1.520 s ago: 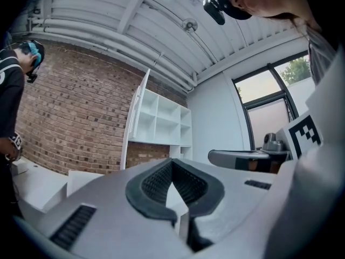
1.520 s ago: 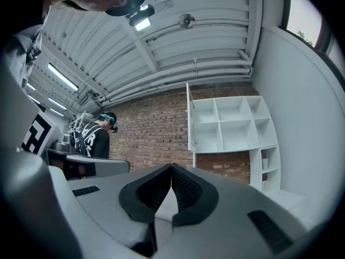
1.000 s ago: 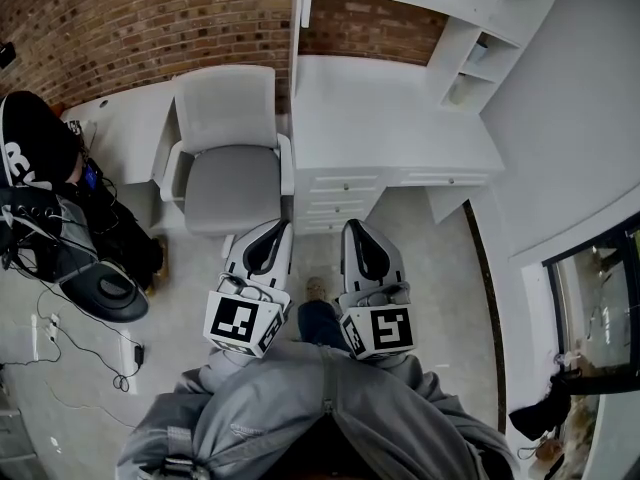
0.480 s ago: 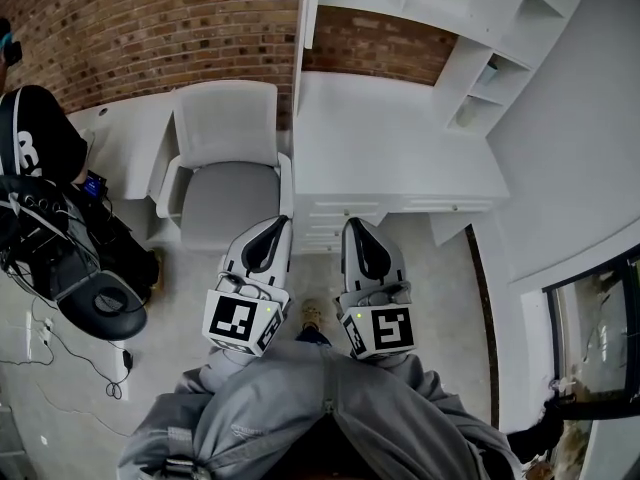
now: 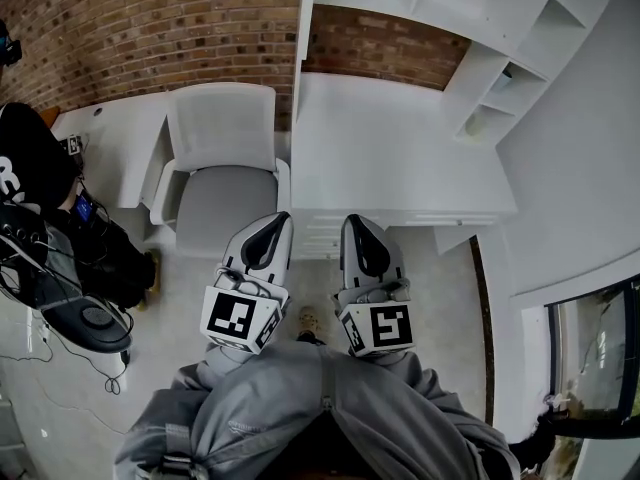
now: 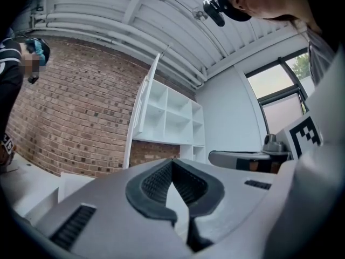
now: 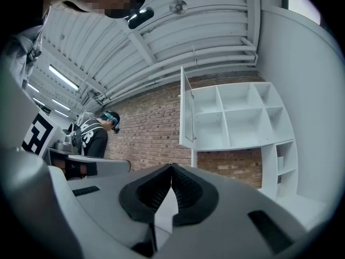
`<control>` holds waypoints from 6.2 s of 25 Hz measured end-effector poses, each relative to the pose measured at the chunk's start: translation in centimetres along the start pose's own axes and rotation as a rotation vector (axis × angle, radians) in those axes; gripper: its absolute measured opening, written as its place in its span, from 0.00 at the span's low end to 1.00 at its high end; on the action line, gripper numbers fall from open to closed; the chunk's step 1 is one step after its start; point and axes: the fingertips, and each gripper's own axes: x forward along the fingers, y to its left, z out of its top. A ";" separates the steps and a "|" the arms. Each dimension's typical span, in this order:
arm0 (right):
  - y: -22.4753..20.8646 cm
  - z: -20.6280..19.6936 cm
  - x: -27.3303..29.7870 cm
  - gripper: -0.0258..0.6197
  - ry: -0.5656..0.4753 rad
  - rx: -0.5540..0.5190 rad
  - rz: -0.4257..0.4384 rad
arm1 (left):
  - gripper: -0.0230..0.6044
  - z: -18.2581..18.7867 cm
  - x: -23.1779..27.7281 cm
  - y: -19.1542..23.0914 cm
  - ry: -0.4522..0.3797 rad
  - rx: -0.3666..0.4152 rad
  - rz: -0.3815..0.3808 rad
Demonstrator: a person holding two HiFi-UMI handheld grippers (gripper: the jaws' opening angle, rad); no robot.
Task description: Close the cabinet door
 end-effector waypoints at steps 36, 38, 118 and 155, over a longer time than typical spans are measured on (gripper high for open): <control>-5.0 -1.6 11.7 0.08 -0.007 0.035 0.177 | 0.04 0.4 10.2 5.8 0.007 0.018 0.143; -5.1 -1.7 12.5 0.08 -0.006 0.031 0.167 | 0.04 0.5 10.8 6.6 0.004 0.017 0.137; -6.0 19.0 27.4 0.09 -0.360 -0.114 0.177 | 0.04 20.7 21.9 12.5 -0.352 0.253 -0.127; -5.1 18.8 32.8 0.33 -0.224 -0.132 0.187 | 0.04 21.0 23.7 16.4 -0.338 0.208 -0.061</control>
